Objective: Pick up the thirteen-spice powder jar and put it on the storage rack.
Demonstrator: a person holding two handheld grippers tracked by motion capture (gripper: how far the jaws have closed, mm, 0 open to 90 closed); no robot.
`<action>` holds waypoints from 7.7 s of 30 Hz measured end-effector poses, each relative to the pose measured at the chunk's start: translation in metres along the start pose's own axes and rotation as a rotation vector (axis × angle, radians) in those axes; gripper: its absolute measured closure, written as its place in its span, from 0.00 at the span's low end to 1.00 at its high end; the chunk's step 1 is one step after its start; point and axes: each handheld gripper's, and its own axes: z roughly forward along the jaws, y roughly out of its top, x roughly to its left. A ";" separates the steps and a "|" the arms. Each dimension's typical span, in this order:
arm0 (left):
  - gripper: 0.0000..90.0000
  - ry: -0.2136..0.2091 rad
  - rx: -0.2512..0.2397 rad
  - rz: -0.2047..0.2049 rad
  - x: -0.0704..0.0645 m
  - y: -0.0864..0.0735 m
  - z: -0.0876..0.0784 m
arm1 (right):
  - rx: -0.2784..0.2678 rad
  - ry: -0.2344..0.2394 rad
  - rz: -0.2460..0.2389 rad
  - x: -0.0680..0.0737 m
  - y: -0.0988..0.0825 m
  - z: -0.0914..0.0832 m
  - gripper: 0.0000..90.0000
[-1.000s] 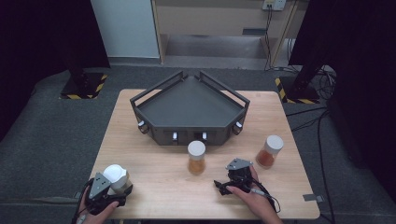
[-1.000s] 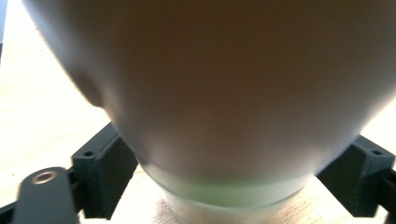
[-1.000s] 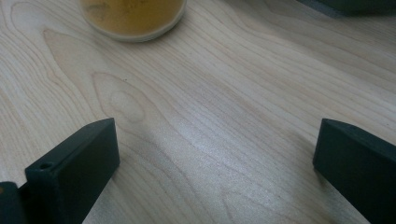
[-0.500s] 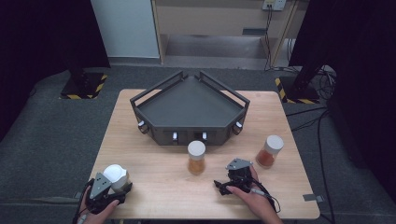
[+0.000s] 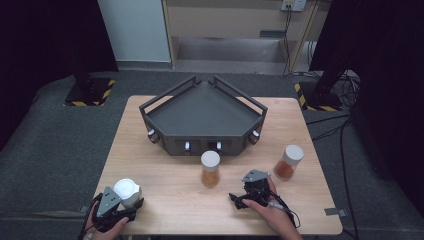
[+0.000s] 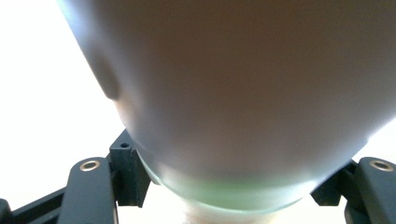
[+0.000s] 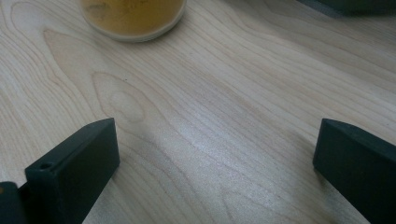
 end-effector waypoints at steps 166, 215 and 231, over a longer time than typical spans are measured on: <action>0.33 -0.378 -0.140 0.223 0.117 0.239 0.116 | 0.000 0.001 0.001 0.000 0.000 0.000 0.01; 0.33 -0.355 -0.033 0.145 0.127 0.230 0.182 | 0.000 0.001 -0.001 0.000 0.000 0.000 0.01; 0.33 -0.366 -0.031 0.135 0.128 0.229 0.187 | 0.000 0.001 -0.001 0.000 0.000 0.000 0.01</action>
